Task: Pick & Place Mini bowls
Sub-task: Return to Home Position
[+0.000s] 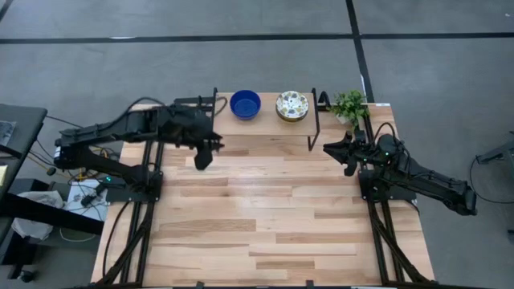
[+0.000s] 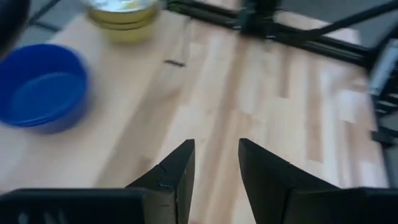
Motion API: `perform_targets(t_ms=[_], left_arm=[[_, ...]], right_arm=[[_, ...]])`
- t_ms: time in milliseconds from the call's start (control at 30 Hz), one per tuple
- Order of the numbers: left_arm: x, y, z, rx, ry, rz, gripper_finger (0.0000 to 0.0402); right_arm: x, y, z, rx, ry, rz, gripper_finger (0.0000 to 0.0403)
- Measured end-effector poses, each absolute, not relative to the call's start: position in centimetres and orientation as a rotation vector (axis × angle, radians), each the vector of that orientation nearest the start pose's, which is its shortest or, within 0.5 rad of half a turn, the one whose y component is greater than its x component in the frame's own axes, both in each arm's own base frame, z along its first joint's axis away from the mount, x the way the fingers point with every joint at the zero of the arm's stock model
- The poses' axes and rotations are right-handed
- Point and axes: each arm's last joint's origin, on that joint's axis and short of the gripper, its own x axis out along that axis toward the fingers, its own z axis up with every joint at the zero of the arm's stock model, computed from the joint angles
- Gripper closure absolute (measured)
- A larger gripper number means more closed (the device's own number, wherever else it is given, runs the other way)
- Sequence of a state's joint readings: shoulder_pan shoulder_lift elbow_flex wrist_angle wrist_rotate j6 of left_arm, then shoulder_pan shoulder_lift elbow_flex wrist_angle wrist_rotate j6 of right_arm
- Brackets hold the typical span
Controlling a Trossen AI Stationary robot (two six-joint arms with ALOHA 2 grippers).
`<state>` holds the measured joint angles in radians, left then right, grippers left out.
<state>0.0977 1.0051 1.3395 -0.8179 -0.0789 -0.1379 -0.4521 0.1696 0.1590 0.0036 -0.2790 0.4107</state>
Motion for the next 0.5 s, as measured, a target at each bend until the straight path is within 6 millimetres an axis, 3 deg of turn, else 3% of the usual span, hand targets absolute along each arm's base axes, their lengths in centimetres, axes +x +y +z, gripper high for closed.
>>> perform_targets(t_ms=[233, 500], left_arm=[[18.3, -0.1, 38.7, -0.144, 0.343, -0.024, 0.0279], [18.3, -1.9, 35.7, -0.229, 0.230, -0.123, 0.0279]], right_arm=[[9.4, -3.7, 20.5, 0.412, -0.029, -0.171, 0.0321], [9.4, -3.7, 20.5, 0.413, -0.029, -0.171, 0.0321]])
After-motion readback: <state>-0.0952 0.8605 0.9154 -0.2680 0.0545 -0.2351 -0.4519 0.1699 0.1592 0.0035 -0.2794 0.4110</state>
